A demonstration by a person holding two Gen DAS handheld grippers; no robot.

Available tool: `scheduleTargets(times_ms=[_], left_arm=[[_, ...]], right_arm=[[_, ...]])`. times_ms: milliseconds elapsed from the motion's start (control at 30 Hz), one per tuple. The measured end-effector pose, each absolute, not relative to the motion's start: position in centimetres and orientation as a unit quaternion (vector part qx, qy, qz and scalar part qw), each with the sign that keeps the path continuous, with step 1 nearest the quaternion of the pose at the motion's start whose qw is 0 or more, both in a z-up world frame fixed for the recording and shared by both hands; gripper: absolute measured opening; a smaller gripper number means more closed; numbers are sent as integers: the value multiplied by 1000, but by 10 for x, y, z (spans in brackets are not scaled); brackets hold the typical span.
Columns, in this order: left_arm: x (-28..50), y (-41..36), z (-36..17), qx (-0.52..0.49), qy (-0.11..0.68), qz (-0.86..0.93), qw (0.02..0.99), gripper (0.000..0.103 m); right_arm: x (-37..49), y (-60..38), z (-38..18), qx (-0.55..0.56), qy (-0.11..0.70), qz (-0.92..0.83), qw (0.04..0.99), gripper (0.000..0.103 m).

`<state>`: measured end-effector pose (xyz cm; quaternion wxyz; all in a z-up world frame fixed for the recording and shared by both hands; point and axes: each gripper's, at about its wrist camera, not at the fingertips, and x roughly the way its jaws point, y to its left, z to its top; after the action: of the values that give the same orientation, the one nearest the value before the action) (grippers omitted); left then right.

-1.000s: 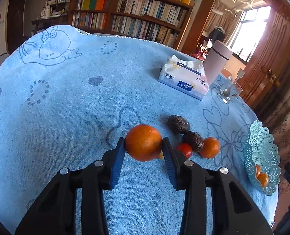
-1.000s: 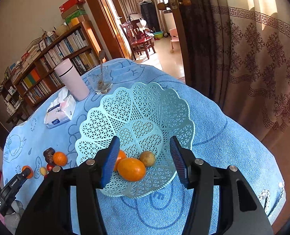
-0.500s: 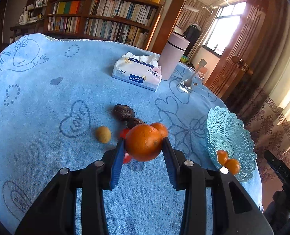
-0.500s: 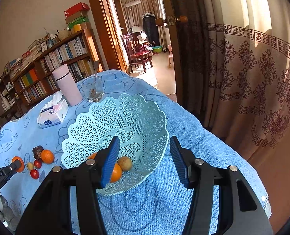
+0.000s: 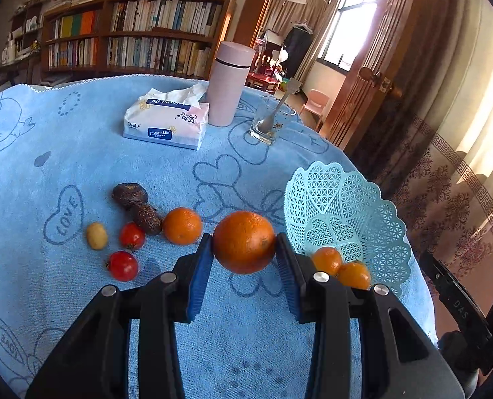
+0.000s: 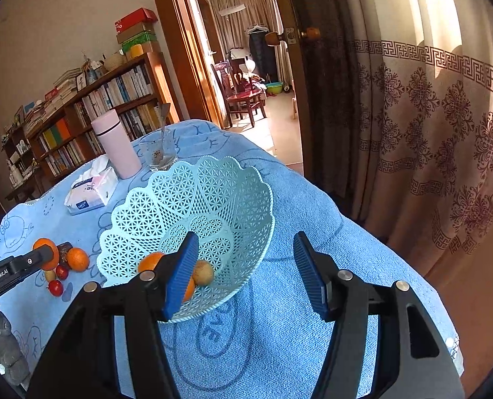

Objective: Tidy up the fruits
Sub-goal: 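Lower the orange into the teal basket and open the left tool, then reach the left tool to the pile and close on a kiwi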

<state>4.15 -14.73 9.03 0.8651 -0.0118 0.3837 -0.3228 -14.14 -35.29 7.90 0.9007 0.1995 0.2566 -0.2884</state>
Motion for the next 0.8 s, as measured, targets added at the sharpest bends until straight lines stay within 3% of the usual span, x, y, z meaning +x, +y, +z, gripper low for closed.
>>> scheduleTargets(times_ms=[433,467,567,800], left_arm=[[32,-220,89,31,387,-363,847,40],[31,-223,89,32,387,-367,845,42],[29,-224,92,26,368,-373,851,77],[39,-198,99,21,354,-334,873,80]], right_arm=[[-159,-367,68,204,256,-293,898,61],[-160,-368,68,205,256,-294,898,61],[-162,-370,68,204,253,-298,898,61],[-162,-369,67,204,256,-299,896,61]])
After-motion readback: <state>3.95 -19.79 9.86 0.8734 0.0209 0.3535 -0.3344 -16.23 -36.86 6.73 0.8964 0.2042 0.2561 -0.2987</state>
